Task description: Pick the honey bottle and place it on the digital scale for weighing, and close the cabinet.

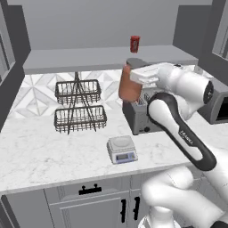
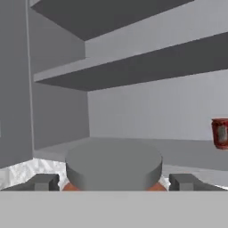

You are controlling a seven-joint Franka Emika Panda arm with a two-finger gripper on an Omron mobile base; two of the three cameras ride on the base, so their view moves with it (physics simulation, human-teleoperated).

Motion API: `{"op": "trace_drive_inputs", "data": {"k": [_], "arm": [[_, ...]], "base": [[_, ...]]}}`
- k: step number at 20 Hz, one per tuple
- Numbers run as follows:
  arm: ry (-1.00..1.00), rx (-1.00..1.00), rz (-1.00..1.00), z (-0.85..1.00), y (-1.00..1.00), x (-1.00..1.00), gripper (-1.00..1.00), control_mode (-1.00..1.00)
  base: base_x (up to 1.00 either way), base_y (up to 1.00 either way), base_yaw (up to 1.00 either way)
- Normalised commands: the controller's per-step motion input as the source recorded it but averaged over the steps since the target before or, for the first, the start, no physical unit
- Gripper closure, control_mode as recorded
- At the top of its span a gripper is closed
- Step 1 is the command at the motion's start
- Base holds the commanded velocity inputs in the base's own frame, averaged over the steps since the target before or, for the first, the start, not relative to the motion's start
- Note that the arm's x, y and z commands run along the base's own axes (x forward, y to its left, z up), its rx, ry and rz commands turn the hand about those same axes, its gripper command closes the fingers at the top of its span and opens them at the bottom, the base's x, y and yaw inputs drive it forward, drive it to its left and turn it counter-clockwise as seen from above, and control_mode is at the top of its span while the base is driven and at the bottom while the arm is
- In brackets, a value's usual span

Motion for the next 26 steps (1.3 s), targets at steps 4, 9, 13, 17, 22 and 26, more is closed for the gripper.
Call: {"op": "trace_drive_inputs", "data": {"k": [4,9,13,17,22,26], "arm": [[0.02,0.00,0.41,-0.65,-0.49,0.00,1.00,-1.00],[0.01,0.00,0.36,-0.59,-0.17,0.01,1.00,-1.00],[0.10,-0.07,0.08,-0.61,0.02,0.17,1.00,-1.00],[0.08,-0.14,0.00,-0.64,0.08,0.11,1.00,-1.00],[0.08,-0.11,0.00,-0.49,0.00,0.25,1.00,-1.00],[0.02,-0.06,0.01,-0.50,0.00,0.34,1.00,-1.00]], "base": [[0.00,0.00,0.00],[0.00,0.00,0.00],[0.00,0.00,0.00],[0.00,0.00,0.00],[0.00,0.00,0.00],[0.00,0.00,0.00]]}}
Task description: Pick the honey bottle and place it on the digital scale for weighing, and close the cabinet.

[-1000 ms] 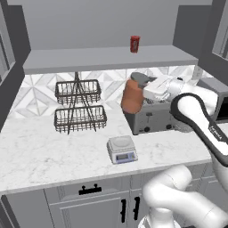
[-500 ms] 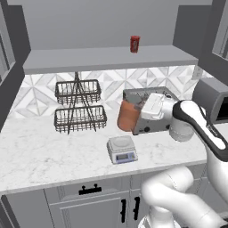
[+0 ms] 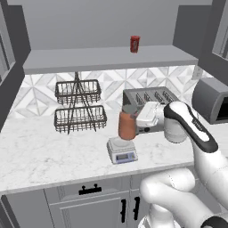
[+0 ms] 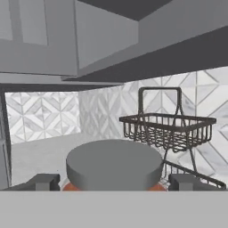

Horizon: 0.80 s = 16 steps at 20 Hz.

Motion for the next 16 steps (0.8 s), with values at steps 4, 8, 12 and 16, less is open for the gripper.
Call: {"op": "trace_drive_inputs", "data": {"k": [4,8,12,16], "arm": [[0.00,0.00,0.08,-0.48,0.00,0.34,1.00,-1.00],[0.00,0.00,0.08,-0.49,0.01,0.53,1.00,-1.00],[-0.01,0.00,0.06,-0.28,0.00,0.31,1.00,-1.00],[0.00,0.00,0.02,-0.21,0.00,0.15,1.00,-1.00]], "base": [[0.00,0.00,0.00],[0.00,0.00,0.00],[0.00,0.00,0.00],[0.00,0.00,0.00]]}}
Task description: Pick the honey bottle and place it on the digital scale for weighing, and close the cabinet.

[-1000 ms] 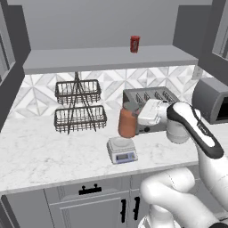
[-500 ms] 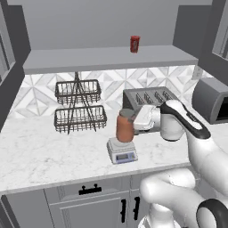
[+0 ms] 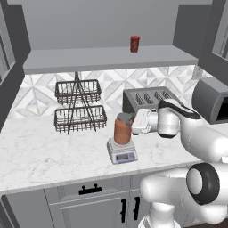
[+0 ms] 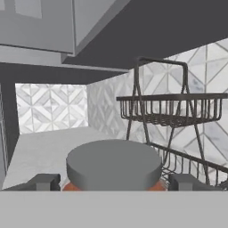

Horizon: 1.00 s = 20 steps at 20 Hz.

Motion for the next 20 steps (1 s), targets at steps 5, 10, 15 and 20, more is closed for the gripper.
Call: {"op": "trace_drive_inputs", "data": {"k": [5,10,15,20], "arm": [[0.00,0.00,0.00,-0.26,0.00,0.05,1.00,-1.00],[0.00,0.00,0.00,-0.16,0.00,0.01,1.00,-1.00],[0.00,0.00,0.00,0.00,0.01,-0.24,1.00,-1.00],[0.00,0.00,0.00,0.00,0.03,-0.19,1.00,-1.00]], "base": [[0.00,0.00,0.00],[0.00,0.00,0.00],[0.00,0.00,0.00],[0.00,0.00,0.00]]}}
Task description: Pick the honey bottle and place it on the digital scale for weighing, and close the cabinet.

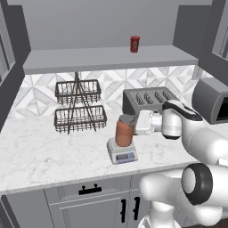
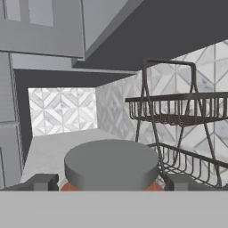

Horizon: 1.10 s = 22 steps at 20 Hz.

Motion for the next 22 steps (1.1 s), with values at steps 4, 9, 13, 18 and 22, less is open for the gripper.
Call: {"op": "trace_drive_inputs", "data": {"k": [4,9,13,18,22], "arm": [[-0.03,-0.02,0.00,-0.04,0.09,0.00,-1.00,-1.00],[-0.09,0.00,0.00,0.00,0.00,0.00,-1.00,-1.00],[-0.01,0.00,0.00,0.00,0.00,0.00,-1.00,-1.00],[0.00,0.00,0.00,0.02,0.00,-0.05,-1.00,-1.00],[-0.07,0.00,0.00,0.15,-0.12,-0.44,-1.00,-1.00]], "base": [[0.00,0.00,0.00],[0.00,0.00,0.00],[0.00,0.00,0.00],[0.00,0.00,0.00],[0.00,0.00,0.00]]}}
